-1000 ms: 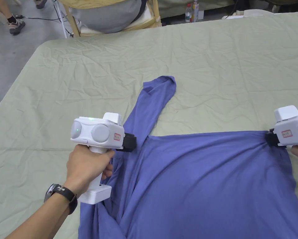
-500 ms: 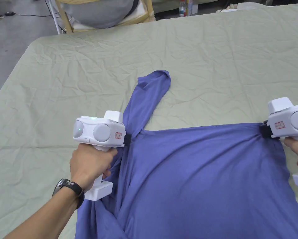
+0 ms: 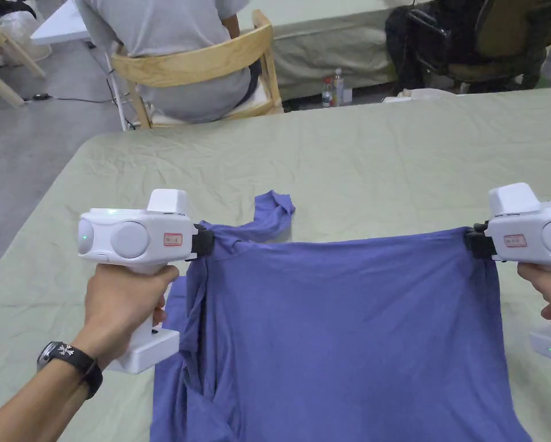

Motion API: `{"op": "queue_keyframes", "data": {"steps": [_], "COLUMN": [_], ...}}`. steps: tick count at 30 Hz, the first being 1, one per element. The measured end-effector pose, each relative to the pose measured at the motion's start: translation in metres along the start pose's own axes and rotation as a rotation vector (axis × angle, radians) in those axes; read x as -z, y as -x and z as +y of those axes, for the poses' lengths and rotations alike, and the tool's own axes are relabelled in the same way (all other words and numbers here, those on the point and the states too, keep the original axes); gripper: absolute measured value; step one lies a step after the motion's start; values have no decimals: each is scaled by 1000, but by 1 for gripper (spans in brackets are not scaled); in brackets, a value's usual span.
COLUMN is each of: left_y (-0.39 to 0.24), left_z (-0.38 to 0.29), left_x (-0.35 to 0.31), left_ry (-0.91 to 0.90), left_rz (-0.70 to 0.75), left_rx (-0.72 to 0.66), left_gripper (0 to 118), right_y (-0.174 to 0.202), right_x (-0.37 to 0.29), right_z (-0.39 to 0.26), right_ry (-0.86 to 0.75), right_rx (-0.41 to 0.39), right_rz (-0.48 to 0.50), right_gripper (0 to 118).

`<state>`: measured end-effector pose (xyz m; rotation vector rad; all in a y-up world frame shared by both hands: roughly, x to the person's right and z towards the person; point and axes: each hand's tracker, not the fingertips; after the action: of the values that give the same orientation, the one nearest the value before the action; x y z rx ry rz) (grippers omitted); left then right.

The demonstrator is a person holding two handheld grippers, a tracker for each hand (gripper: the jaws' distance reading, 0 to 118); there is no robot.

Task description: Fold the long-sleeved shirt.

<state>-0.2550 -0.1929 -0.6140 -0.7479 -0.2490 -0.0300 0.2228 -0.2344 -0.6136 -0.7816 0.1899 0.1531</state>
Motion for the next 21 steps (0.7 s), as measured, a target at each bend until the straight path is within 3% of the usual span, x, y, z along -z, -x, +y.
{"op": "queue_keyframes", "data": {"steps": [9, 13, 21], "left_y": [-11, -19, -39], "left_z": [68, 104, 186], "left_x": [-156, -218, -330], "left_ry": [-253, -352, -543], "left_rz": [13, 23, 66], "left_rx": [65, 109, 182], "left_gripper": [4, 4, 4], "right_y": [-11, -9, -12], "right_x": [-156, -222, -343], "right_z": [60, 93, 168], "right_ry": [-287, -388, -562], "right_rx": [-8, -60, -90], "right_rz": [-37, -85, -151], "right_gripper": [10, 10, 10]}}
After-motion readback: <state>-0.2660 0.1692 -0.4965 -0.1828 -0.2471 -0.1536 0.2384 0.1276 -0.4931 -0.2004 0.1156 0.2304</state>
